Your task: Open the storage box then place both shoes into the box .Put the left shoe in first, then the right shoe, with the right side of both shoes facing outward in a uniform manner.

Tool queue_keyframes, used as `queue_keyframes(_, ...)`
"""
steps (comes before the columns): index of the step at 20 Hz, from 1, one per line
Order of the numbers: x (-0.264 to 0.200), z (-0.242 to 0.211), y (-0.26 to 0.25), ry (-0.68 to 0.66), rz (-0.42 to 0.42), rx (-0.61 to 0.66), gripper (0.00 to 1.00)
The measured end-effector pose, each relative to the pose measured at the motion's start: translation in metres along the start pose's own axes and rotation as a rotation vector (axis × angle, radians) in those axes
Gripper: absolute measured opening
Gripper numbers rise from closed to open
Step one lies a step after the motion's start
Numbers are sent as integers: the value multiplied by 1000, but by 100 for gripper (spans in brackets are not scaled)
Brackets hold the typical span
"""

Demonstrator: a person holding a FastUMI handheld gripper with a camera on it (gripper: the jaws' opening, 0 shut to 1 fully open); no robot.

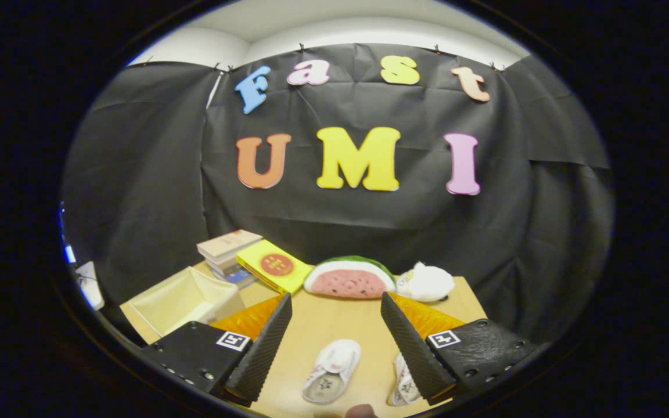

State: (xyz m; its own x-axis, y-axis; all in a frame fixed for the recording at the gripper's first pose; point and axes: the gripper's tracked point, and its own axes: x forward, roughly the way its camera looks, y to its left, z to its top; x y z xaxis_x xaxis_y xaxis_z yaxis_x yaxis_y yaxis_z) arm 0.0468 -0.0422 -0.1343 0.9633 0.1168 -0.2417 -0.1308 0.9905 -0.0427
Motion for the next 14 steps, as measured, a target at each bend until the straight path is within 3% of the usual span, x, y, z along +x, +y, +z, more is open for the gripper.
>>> queue_keyframes(7, 26, -164, -22, 306, -24, 61, 95)
queue_keyframes(14, 71, -222, -15, 442, -11, 89, 95)
